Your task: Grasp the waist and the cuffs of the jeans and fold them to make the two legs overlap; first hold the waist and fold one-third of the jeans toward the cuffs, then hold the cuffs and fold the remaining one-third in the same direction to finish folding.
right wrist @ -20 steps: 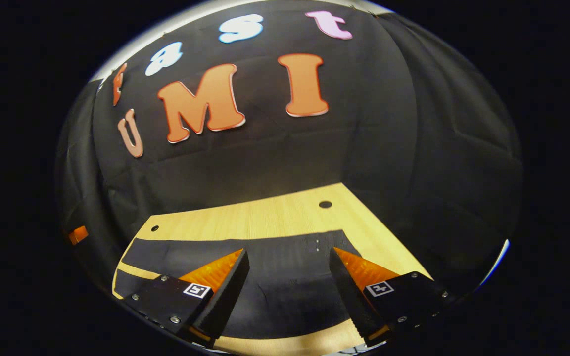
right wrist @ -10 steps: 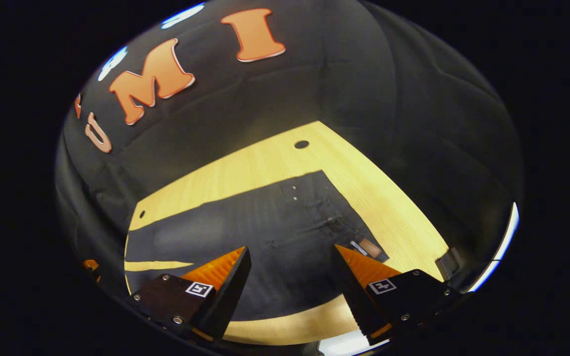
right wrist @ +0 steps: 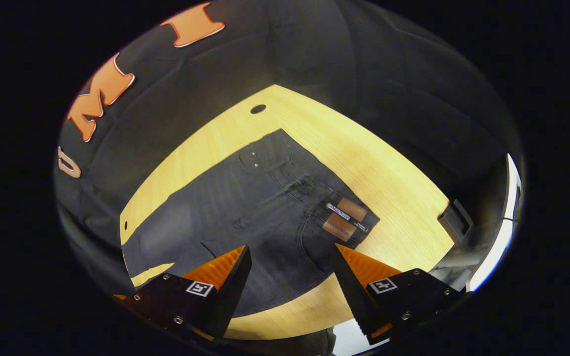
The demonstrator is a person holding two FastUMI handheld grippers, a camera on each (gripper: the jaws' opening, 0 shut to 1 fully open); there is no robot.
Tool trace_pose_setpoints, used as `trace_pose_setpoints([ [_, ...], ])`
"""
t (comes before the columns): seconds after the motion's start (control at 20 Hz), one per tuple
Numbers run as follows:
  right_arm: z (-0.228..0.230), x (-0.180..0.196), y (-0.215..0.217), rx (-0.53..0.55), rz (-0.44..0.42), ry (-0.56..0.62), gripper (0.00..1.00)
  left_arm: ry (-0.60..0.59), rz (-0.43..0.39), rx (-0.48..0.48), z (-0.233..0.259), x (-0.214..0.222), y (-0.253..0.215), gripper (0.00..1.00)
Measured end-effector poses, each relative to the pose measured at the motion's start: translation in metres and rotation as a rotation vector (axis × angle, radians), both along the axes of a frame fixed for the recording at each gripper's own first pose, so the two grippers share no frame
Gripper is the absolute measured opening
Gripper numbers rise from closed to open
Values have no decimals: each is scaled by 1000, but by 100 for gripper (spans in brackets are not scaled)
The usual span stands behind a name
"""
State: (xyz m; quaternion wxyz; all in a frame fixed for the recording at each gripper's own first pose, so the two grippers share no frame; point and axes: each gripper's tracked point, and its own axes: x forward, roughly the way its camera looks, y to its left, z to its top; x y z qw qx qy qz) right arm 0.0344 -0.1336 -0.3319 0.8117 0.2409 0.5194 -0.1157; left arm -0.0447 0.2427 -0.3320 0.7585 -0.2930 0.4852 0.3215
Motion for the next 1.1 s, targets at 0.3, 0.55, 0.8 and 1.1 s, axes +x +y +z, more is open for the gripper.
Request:
trace_pose_setpoints([
  [0.3, -19, -11, 2, 97, -55, 129, 98, 173, 108, -203, -73, -30, 21, 99],
  [0.55, -42, -20, -5, 95, -69, 217, 98, 291, 177, -234, -96, -45, 53, 96],
  [0.8, -59, -22, -8, 98, -121, 277, 98, 345, 229, -221, -118, -43, 77, 99],
  [1.1, -79, -21, -16, 122, -226, 312, 98, 391, 276, -228, -129, -44, 82, 99],
])
